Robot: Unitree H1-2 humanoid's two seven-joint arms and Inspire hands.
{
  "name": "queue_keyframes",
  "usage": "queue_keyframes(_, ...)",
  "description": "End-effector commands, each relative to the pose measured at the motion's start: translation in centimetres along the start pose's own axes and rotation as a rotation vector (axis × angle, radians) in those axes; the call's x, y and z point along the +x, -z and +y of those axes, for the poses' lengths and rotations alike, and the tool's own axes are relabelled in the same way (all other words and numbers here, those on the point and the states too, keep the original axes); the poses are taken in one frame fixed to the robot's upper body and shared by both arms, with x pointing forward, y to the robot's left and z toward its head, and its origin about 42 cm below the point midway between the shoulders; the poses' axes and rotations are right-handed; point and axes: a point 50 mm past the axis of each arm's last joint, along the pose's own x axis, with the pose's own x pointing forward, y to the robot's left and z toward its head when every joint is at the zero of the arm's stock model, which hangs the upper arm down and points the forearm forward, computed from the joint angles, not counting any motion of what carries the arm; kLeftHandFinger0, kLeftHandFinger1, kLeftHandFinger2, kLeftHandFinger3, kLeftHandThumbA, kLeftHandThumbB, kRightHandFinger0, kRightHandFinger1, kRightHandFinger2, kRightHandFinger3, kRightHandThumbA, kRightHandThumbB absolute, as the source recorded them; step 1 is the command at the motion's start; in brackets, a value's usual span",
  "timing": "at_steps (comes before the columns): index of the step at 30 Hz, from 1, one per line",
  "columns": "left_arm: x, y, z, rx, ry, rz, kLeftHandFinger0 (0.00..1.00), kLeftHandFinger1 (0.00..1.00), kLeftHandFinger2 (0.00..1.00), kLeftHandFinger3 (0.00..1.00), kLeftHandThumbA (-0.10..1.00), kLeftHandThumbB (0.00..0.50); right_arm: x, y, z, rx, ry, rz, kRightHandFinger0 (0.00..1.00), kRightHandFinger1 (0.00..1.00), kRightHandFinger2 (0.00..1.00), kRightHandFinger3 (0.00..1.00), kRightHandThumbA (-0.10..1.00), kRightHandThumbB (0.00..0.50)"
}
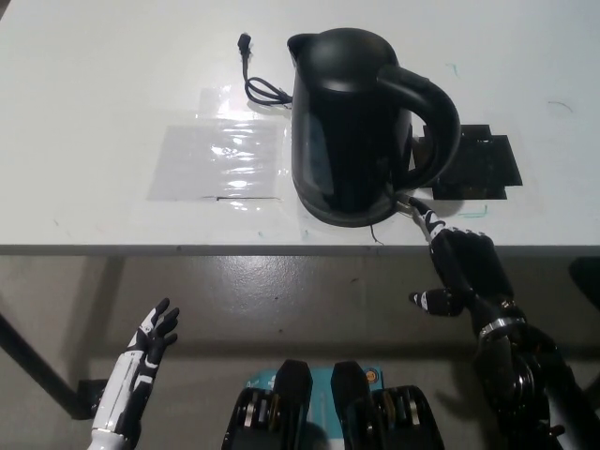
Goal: A kettle is kept at the center of the table close to the robot and the robot uses its right index finger to press downwards on the transparent start boiling button
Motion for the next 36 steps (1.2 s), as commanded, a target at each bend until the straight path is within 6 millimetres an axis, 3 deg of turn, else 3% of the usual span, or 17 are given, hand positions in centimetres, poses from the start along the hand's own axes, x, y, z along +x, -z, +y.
queue_keyframes(1, 0.6, -1.3, 0.4, 0.011, 0.001, -0.062, 1.00, 1.00, 1.00, 1.00, 0.95, 0.205, 1.4, -0.7, -2.1, -0.003, 0.046, -0.028, 0.00, 0.00, 0.01, 1.00, 1.00, 0.288)
queue_keyframes(6, 0.8, -1.3, 0.5, 0.022, 0.000, -0.059, 1.00, 1.00, 1.00, 1.00, 0.97, 0.224, 1.4, -0.6, -2.1, 0.003, 0.048, -0.028, 0.00, 0.00, 0.00, 1.00, 1.00, 0.287)
queue_keyframes(14, 0.7, -1.3, 0.5, 0.036, -0.005, -0.062, 1.00, 1.00, 1.00, 1.00, 0.97, 0.198, 1.7, -0.5, -1.9, 0.007, 0.042, -0.022, 0.00, 0.00, 0.00, 1.00, 1.00, 0.287)
queue_keyframes(36, 0.9, -1.5, 0.4, 0.021, -0.004, -0.066, 1.00, 1.00, 1.00, 1.00, 0.96, 0.203, 2.6, -0.2, -2.3, 0.005, 0.051, -0.011, 0.00, 0.00, 0.00, 1.00, 1.00, 0.321)
